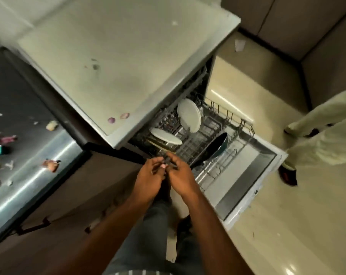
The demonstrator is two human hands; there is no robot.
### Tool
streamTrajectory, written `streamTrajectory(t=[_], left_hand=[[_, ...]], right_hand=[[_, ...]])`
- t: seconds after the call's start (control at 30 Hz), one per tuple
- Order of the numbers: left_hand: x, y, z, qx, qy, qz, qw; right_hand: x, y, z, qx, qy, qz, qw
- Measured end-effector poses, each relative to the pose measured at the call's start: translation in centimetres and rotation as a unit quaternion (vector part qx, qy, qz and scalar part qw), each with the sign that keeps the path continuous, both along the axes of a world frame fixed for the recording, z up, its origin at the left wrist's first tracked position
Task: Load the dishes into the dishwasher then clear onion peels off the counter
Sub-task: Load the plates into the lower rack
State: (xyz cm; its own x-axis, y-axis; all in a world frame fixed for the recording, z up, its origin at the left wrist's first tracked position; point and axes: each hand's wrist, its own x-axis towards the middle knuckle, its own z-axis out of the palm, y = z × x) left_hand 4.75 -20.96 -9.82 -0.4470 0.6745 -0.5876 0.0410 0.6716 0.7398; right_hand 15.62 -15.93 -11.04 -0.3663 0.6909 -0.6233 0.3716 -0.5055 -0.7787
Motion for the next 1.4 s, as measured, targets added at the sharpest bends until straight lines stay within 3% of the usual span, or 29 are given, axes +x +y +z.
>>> streamTrajectory(t=[0.3, 0.67, 1.07, 1.4], left_hand=[[-4.4, -5.5, 9.1, 0.093, 0.024, 0.118, 0.988], [-17.4, -13.4, 12.9, 0.194, 0.013, 0.237, 0.952], [-31.0, -28.0, 14.5, 0.211, 0.024, 0.394, 0.894], [-32.9, -34.6, 14.2, 0.218, 0.011, 0.572, 0.791]], right_hand=[[-3.7, -1.1, 8.7, 0.114, 0.033, 0.129, 0.985], [-18.7, -5.5, 15.3, 0.252, 0.057, 0.255, 0.932], [-37.0, -17.3, 16.4, 0.205, 0.118, 0.396, 0.887], [-44.9, -21.8, 16.7, 0.167, 0.15, 0.533, 0.816]])
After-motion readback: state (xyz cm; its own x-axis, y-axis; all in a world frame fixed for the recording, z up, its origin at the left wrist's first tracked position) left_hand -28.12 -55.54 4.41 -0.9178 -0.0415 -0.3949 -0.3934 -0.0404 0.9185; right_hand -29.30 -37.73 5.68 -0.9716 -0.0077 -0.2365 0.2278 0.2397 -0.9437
